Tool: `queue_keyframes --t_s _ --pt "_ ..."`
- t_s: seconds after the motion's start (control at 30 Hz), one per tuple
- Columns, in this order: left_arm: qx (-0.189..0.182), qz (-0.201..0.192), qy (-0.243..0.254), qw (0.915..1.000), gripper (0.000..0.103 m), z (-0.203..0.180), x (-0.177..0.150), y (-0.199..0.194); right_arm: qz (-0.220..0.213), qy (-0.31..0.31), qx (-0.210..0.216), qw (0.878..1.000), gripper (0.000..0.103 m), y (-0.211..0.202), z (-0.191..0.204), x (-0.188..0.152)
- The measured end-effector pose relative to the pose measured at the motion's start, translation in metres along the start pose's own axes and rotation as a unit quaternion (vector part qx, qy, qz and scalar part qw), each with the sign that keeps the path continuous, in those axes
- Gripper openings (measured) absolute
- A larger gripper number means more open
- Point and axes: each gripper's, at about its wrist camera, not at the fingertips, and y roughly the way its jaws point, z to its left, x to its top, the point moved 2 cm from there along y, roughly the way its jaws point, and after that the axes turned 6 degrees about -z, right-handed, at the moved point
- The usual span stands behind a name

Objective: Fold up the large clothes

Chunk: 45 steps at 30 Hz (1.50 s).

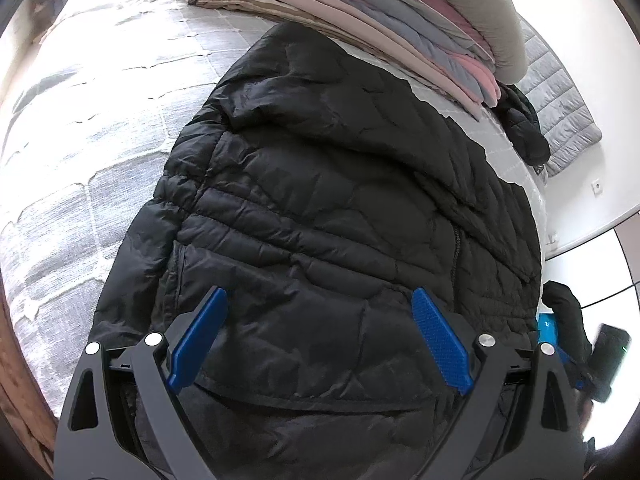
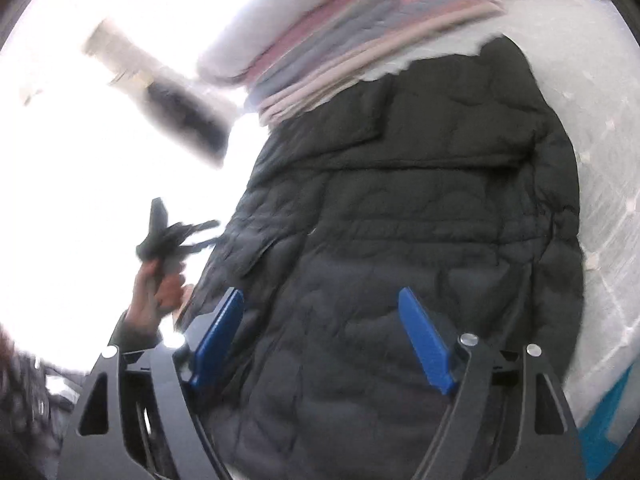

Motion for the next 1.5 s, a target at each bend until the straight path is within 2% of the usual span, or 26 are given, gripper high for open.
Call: queue_keyframes --t_s 0.1,0.2,0.27,0.3,0.33,0.37,0.4,0.43,0.47,0.5,0.53,0.6,0.63,0.7,0.77,0.83,0.9,0.97,1.03,1.1,1.17,1.23,1.37,1.5 --pt "0.002 0.011 0.005 0.9999 0.09 0.004 -0.004 0.004 0.074 0.025 -0.081 0.994 0.077 0.048 -0.032 -0.021" --pt "0.014 0.02 0.012 0.9996 0.09 0.009 -0.01 0.009 0.047 0.018 -0.085 0.995 0.077 0.041 -0.014 -0.016" --pt "0.015 0.017 0.008 0.9997 0.09 0.012 -0.01 0.006 -0.004 -0.019 -0.087 0.996 0.077 0.024 0.01 -0.008" --pt "0.014 0.007 0.006 0.9999 0.09 0.012 -0.009 0.002 -0.032 -0.041 -0.114 0.992 0.078 0.014 0.021 -0.003" --pt "0.012 -0.01 0.003 0.9999 0.09 0.011 -0.007 -0.005 -0.049 -0.05 -0.142 0.987 0.084 0.01 0.025 0.0" --pt "0.011 -0.022 0.005 0.9997 0.09 0.01 -0.006 -0.01 -0.068 -0.059 -0.188 0.978 0.09 0.005 0.028 0.002" --pt "0.01 -0.029 0.011 0.9995 0.09 0.008 -0.005 -0.013 -0.077 -0.063 -0.236 0.967 0.091 0.004 0.027 0.001" --pt "0.01 -0.032 0.024 0.9992 0.09 0.005 -0.005 -0.014 -0.073 -0.064 -0.269 0.958 0.091 0.007 0.023 -0.002" --pt "0.014 -0.026 0.033 0.999 0.09 0.003 -0.006 -0.012 -0.05 -0.064 -0.305 0.949 0.091 0.017 0.013 -0.008" --pt "0.027 -0.007 0.046 0.9986 0.09 0.002 -0.01 -0.002 -0.007 -0.057 -0.333 0.941 0.091 0.034 -0.002 -0.017" --pt "0.036 0.012 0.053 0.9979 0.09 0.002 -0.013 0.007 0.027 -0.059 -0.341 0.938 0.093 0.05 -0.013 -0.027" --pt "0.05 0.044 0.072 0.9952 0.09 0.004 -0.022 0.028 0.013 -0.089 -0.352 0.931 0.095 0.051 -0.009 -0.03" --pt "0.06 0.036 0.087 0.9938 0.09 0.003 -0.024 0.031 0.014 -0.079 -0.353 0.932 0.095 0.048 -0.006 -0.027" --pt "0.064 0.025 0.1 0.9926 0.09 0.0 -0.025 0.026 -0.009 -0.057 -0.327 0.943 0.095 0.036 0.004 -0.025" --pt "0.058 0.001 0.091 0.9941 0.09 0.001 -0.022 0.013 -0.031 -0.062 -0.311 0.948 0.094 0.018 0.016 -0.027" --pt "0.045 -0.035 0.077 0.9955 0.09 0.007 -0.017 -0.011 -0.067 -0.053 -0.265 0.961 0.095 -0.011 0.027 -0.032" --pt "0.022 -0.062 0.053 0.9965 0.09 0.02 -0.017 -0.041 -0.094 -0.009 -0.217 0.972 0.095 -0.043 0.021 -0.041" --pt "0.008 -0.075 0.033 0.9966 0.09 0.034 -0.019 -0.063 -0.117 0.038 -0.177 0.977 0.095 -0.073 0.005 -0.051" --pt "0.0 -0.083 0.011 0.9965 0.09 0.057 -0.023 -0.088 -0.132 0.097 -0.167 0.972 0.095 -0.104 -0.023 -0.067" --pt "-0.007 -0.086 -0.008 0.9962 0.09 0.081 -0.03 -0.109 -0.128 0.143 -0.151 0.97 0.095 -0.117 -0.049 -0.086" --pt "-0.004 -0.087 -0.023 0.996 0.09 0.108 -0.042 -0.132 -0.115 0.178 -0.142 0.967 0.095 -0.121 -0.067 -0.105" --pt "0.002 -0.081 -0.028 0.9963 0.09 0.128 -0.053 -0.145 -0.098 0.208 -0.112 0.967 0.095 -0.119 -0.082 -0.126" --pt "0.028 -0.039 -0.069 0.9964 0.09 0.164 -0.077 -0.148 -0.084 0.245 -0.059 0.964 0.095 -0.106 -0.094 -0.156" --pt "0.026 -0.006 -0.096 0.995 0.09 0.179 -0.097 -0.141 -0.073 0.254 -0.009 0.964 0.095 -0.094 -0.093 -0.172"
